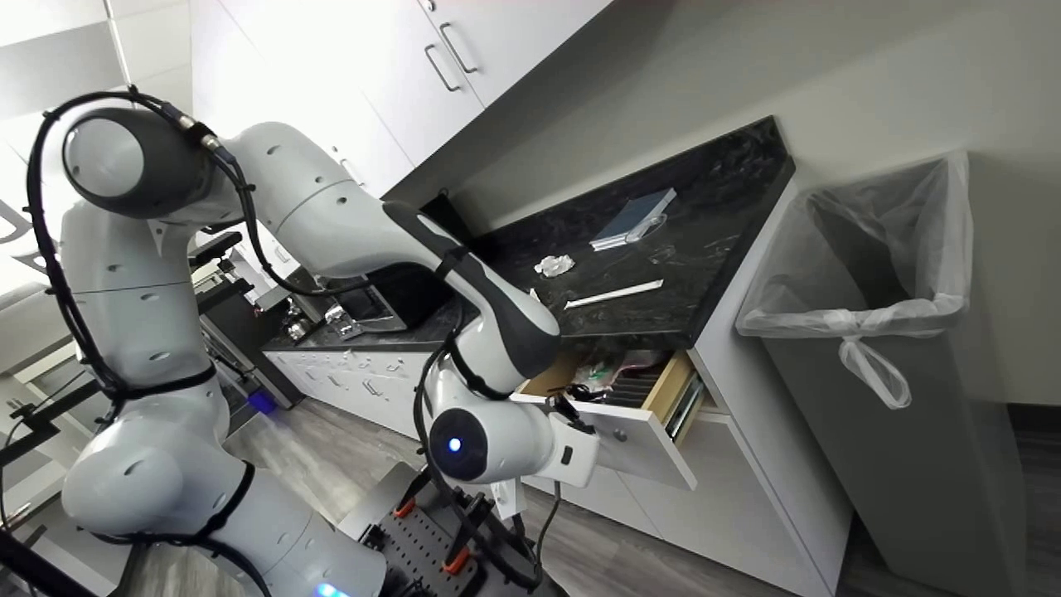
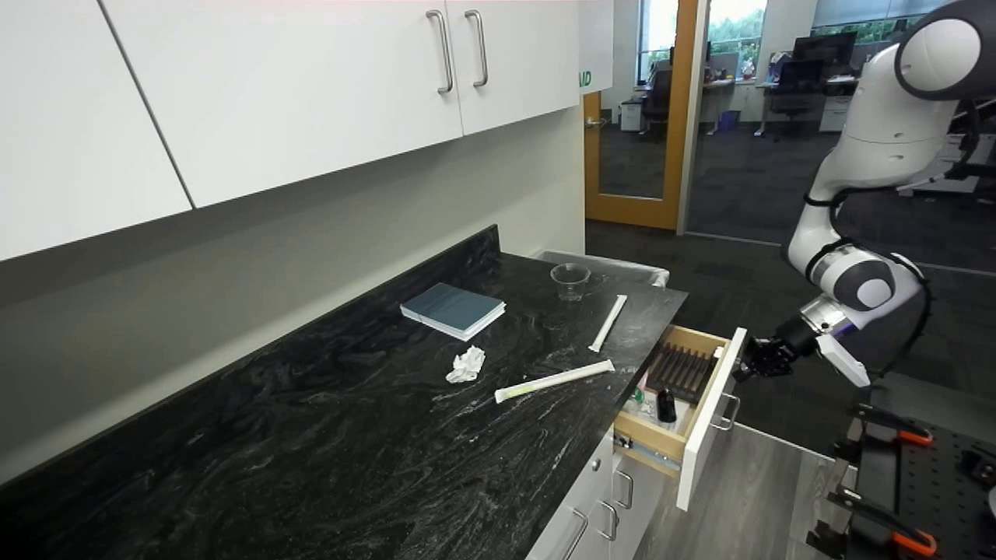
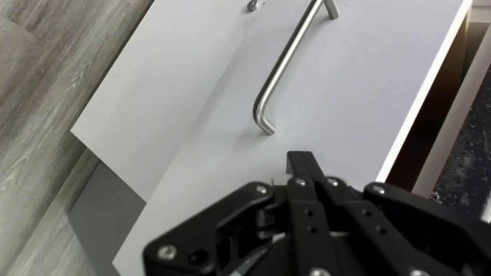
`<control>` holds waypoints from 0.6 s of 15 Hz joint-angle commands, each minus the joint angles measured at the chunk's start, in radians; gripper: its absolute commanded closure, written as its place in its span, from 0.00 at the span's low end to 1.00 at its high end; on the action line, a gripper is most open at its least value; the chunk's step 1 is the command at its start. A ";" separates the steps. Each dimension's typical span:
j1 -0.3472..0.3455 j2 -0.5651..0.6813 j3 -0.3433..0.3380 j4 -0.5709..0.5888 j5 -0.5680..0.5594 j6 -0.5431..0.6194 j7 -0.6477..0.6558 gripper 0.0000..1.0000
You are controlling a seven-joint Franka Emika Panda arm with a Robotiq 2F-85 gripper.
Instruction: Place the tape and black object inside the open drawer then close the drawer
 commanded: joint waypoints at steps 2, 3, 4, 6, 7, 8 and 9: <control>0.048 0.017 0.045 0.130 -0.048 0.050 0.147 1.00; 0.057 0.023 0.052 0.151 -0.052 0.067 0.169 1.00; 0.063 0.028 0.060 0.168 -0.055 0.076 0.181 1.00; 0.078 0.031 0.071 0.191 -0.058 0.104 0.188 1.00; 0.083 0.032 0.074 0.199 -0.065 0.111 0.186 1.00; 0.087 0.035 0.077 0.208 -0.068 0.119 0.185 1.00; 0.092 0.036 0.079 0.212 -0.076 0.127 0.183 1.00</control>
